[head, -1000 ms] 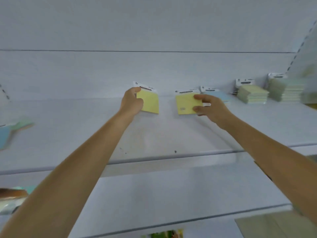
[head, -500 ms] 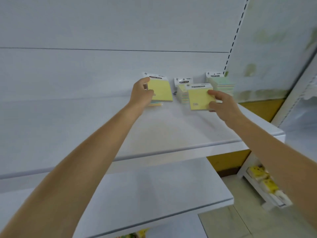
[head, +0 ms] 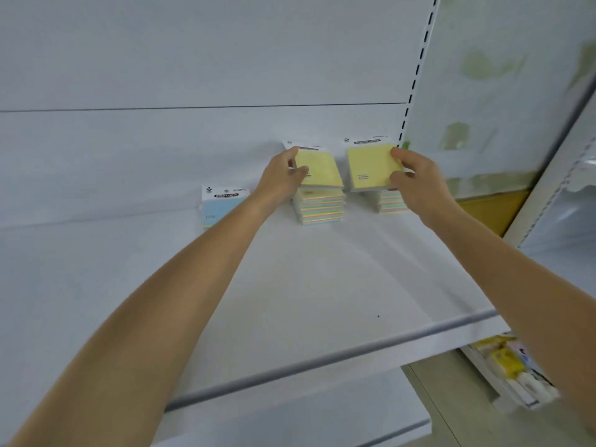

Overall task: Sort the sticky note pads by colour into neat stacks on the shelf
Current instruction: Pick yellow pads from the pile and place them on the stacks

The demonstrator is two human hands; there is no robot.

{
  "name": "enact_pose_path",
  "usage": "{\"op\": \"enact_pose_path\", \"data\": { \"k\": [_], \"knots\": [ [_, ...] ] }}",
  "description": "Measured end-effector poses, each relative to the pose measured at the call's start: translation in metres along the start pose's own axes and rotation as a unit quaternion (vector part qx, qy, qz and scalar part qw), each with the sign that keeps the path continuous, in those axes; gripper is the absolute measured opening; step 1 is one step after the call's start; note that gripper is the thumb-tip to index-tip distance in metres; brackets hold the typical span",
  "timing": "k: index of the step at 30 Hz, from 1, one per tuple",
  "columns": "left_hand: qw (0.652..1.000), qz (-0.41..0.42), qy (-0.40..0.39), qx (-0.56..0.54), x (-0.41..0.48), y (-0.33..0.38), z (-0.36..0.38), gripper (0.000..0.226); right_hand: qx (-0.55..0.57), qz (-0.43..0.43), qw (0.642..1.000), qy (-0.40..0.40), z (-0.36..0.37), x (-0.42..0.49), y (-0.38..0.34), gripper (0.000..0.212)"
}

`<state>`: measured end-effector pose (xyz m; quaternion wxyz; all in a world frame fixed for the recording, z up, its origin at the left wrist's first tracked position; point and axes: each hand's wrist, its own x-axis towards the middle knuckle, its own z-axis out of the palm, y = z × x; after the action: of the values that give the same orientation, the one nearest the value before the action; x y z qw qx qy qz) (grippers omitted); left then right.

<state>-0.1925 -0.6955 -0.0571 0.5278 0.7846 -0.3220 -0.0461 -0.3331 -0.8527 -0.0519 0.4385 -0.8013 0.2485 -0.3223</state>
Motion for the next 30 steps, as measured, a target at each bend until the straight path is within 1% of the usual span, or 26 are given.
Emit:
{"op": "enact_pose_path", "data": {
  "k": [2, 3, 4, 6, 9, 11, 13, 14, 15, 17, 18, 21, 23, 26, 28, 29, 30],
  "knots": [
    [0.999, -0.006, -0.001, 0.031, 0.006, -0.002, 0.009, 0.041, -0.009, -0.012, 1.0, -0.012, 0.0, 0.009, 0.001, 0.048],
    [0.999, -0.015, -0.001, 0.045, 0.007, -0.002, 0.011, 0.044, -0.011, -0.019, 1.0, -0.019, 0.0, 0.013, 0.001, 0.048],
    [0.998, -0.018, 0.002, 0.061, 0.008, -0.003, 0.013, 0.037, -0.01, -0.026, 0.999, -0.025, 0.001, 0.018, 0.001, 0.048],
    [0.995, -0.03, 0.004, 0.097, 0.009, -0.003, 0.016, 0.009, -0.006, -0.04, 0.998, -0.037, 0.002, 0.025, -0.001, 0.048],
    [0.99, -0.051, 0.021, 0.132, 0.007, 0.002, 0.019, 0.012, 0.003, -0.06, 0.997, -0.055, 0.004, 0.034, -0.003, 0.049],
    [0.986, -0.068, 0.015, 0.155, 0.007, 0.001, 0.022, 0.016, 0.017, -0.064, 0.995, -0.069, 0.005, 0.037, -0.003, 0.049],
    [0.981, -0.075, 0.018, 0.179, 0.008, -0.001, 0.023, 0.031, 0.022, -0.07, 0.994, -0.081, 0.009, 0.038, -0.003, 0.049],
    [0.979, -0.074, 0.016, 0.189, 0.01, -0.003, 0.024, 0.034, 0.022, -0.074, 0.993, -0.085, 0.01, 0.039, -0.002, 0.049],
    [0.978, -0.074, 0.018, 0.195, 0.011, -0.006, 0.025, 0.031, 0.02, -0.077, 0.993, -0.089, 0.011, 0.039, -0.002, 0.049],
    [0.975, -0.076, 0.031, 0.208, 0.011, -0.011, 0.027, 0.019, 0.016, -0.081, 0.992, -0.093, 0.016, 0.041, 0.0, 0.049],
    [0.975, -0.077, 0.041, 0.205, 0.011, -0.013, 0.027, 0.019, 0.017, -0.08, 0.992, -0.096, 0.018, 0.042, 0.002, 0.049],
    [0.971, -0.075, 0.071, 0.216, 0.008, -0.023, 0.027, 0.035, 0.029, -0.073, 0.991, -0.106, 0.026, 0.046, 0.002, 0.049],
    [0.967, -0.064, 0.097, 0.226, -0.002, -0.024, 0.025, 0.04, 0.026, -0.071, 0.989, -0.125, 0.032, 0.048, 0.002, 0.049],
    [0.964, -0.032, 0.088, 0.25, -0.023, -0.027, 0.023, 0.043, -0.007, -0.083, 0.985, -0.149, 0.048, 0.049, 0.001, 0.044],
    [0.956, -0.019, 0.074, 0.284, -0.037, -0.03, 0.021, 0.044, -0.068, -0.088, 0.982, -0.151, 0.057, 0.048, 0.0, 0.036],
    [0.951, -0.016, 0.065, 0.302, -0.042, -0.031, 0.02, 0.044, -0.11, -0.084, 0.98, -0.143, 0.06, 0.045, 0.0, 0.039],
    [0.945, -0.019, 0.051, 0.322, -0.047, -0.033, 0.019, 0.044, -0.142, -0.084, 0.977, -0.133, 0.063, 0.042, 0.001, 0.037]
  ]
}}
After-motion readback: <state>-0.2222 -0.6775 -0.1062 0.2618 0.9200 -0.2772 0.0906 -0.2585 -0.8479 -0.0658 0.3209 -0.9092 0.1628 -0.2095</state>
